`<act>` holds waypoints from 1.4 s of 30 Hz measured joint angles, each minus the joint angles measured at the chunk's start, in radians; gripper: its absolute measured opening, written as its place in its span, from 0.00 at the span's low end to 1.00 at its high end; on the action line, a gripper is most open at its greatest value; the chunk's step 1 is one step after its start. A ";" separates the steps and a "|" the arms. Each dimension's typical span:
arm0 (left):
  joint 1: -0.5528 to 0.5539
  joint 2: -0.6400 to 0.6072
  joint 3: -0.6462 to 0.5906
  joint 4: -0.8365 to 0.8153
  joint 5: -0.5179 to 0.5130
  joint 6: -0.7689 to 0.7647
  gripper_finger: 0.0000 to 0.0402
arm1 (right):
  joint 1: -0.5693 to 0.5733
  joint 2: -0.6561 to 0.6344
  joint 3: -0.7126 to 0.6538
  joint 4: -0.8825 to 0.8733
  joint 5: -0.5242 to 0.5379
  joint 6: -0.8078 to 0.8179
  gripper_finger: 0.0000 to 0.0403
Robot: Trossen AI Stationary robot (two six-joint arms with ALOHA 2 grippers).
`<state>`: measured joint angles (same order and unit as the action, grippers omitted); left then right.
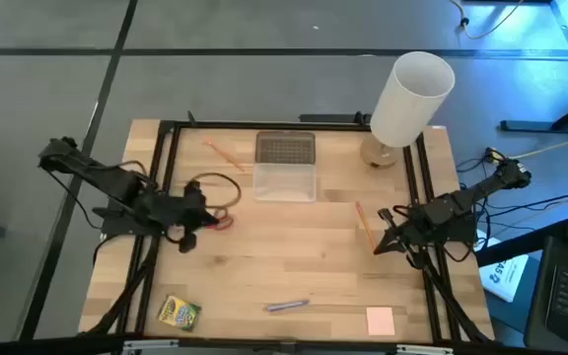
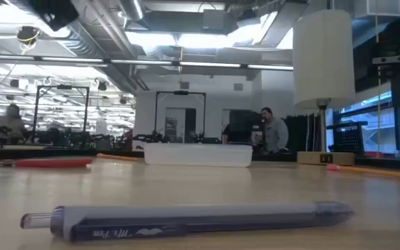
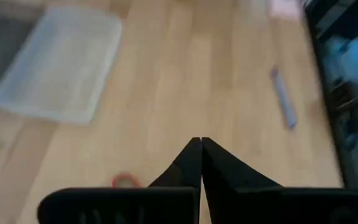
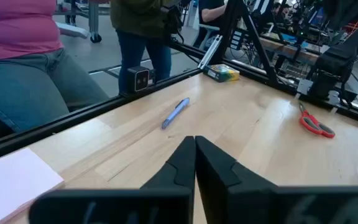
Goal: Pack school essentials
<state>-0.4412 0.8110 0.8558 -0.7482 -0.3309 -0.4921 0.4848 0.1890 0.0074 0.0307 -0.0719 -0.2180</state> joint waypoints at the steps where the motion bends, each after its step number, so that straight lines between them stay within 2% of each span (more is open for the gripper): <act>1: 0.000 -0.033 0.000 0.010 -0.005 0.013 0.01 | 0.000 0.000 0.000 0.000 0.000 0.000 0.04; 6: -0.002 -0.200 -0.080 0.122 -0.032 0.057 0.01 | 0.000 0.000 0.000 0.000 0.000 0.000 0.04; 13: -0.018 -0.415 -0.302 0.340 -0.006 0.094 0.01 | 0.000 0.000 0.000 0.000 0.000 0.000 0.04; 17: -0.029 -0.510 -0.407 0.461 0.011 0.140 0.01 | 0.000 0.000 0.000 0.000 0.000 0.000 0.04; 21: -0.033 -0.567 -0.475 0.505 0.011 0.146 0.01 | 0.000 0.000 0.000 0.000 0.000 0.000 0.04; 31: -0.033 -0.585 -0.499 0.512 0.038 0.155 0.01 | 0.000 0.000 0.000 0.004 0.004 -0.003 0.04; 34: -0.033 -0.585 -0.497 0.511 0.038 0.134 0.01 | 0.000 0.000 0.005 0.052 0.058 0.009 0.04; 38: -0.033 -0.551 -0.449 0.490 0.045 0.144 0.01 | 0.000 0.000 0.071 0.026 0.051 0.070 0.04; 42: -0.033 -0.457 -0.361 0.397 0.044 0.162 0.01 | 0.000 0.008 0.182 -0.124 0.052 0.124 0.04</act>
<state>-0.4741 0.3538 0.4952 -0.3513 -0.2864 -0.3299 0.4847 0.1973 0.1893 -0.0933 -0.0200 -0.0939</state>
